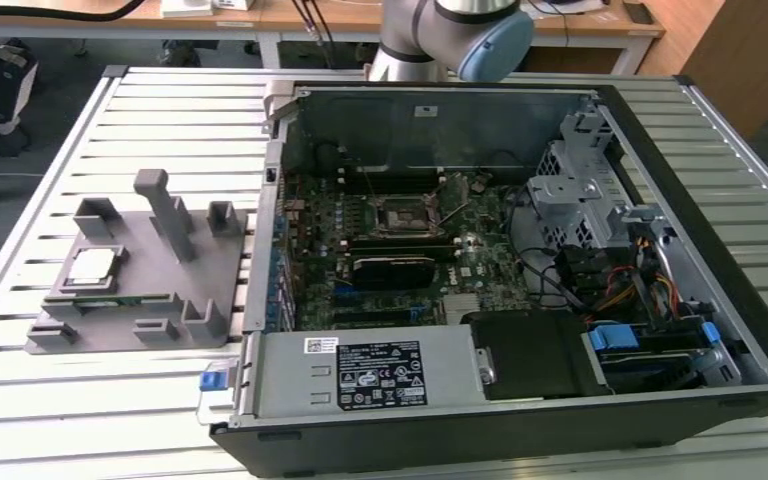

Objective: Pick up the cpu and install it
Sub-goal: 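Reach for the cpu, then pick up the cpu and move it towards the insertion slot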

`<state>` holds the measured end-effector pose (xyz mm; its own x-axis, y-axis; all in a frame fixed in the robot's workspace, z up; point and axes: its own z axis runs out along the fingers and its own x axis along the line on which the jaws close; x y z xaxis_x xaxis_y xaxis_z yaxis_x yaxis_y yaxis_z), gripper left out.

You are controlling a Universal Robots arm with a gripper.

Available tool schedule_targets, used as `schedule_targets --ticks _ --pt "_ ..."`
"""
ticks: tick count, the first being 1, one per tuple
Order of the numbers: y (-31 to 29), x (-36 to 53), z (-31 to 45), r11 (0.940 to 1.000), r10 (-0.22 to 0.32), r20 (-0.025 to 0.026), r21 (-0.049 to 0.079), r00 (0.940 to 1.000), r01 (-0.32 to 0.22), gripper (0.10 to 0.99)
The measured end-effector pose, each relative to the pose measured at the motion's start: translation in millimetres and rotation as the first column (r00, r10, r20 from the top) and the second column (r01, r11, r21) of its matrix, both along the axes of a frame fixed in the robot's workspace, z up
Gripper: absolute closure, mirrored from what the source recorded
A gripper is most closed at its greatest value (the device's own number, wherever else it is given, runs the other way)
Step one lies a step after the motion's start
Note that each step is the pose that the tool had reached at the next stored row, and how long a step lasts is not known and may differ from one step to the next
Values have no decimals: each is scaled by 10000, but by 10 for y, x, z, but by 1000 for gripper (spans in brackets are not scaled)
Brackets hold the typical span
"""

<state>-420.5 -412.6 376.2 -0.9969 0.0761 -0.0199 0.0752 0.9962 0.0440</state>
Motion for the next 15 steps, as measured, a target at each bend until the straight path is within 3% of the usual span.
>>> schedule_targets --ticks 8,15 --pt "0 -102 -5 10000 0 1 1 10000 0 980" --pt "0 -122 -13 10000 1 1 1 10000 -1 980"
